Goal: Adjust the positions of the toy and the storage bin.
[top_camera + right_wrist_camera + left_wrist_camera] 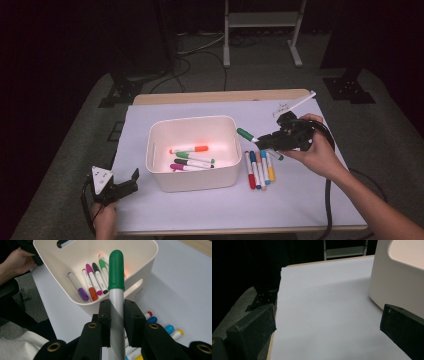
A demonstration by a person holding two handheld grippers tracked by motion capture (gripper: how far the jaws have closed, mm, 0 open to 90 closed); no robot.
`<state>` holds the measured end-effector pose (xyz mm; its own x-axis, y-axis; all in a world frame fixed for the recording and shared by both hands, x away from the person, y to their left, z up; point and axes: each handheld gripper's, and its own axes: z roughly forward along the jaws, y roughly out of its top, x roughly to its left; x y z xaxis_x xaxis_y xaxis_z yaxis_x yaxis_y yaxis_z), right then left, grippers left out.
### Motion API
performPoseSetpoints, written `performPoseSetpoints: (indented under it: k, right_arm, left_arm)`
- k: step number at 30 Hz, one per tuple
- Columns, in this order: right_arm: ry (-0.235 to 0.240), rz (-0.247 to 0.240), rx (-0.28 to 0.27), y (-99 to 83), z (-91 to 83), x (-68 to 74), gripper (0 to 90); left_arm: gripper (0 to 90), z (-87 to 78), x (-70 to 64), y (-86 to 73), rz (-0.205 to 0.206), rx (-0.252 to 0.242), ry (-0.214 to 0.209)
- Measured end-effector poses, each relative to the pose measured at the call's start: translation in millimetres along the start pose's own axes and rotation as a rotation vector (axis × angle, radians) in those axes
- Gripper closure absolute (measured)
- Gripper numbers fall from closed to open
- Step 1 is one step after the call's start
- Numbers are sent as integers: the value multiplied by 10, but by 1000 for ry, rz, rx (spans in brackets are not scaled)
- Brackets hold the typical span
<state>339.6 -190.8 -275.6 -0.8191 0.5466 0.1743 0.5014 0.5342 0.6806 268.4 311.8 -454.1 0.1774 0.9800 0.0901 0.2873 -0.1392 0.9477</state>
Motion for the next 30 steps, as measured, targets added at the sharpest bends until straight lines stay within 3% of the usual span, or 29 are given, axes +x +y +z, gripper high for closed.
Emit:
performPoseSetpoints:
  k: [16,30]
  right_arm:
    - [90,-85,18,442,182,284,754]
    - [163,-155,38,729,487,476,754]
  left_arm:
    - [0,-1,0,0,-1,-3,-2]
    - [0,-2,-1,0,3,-5,-1]
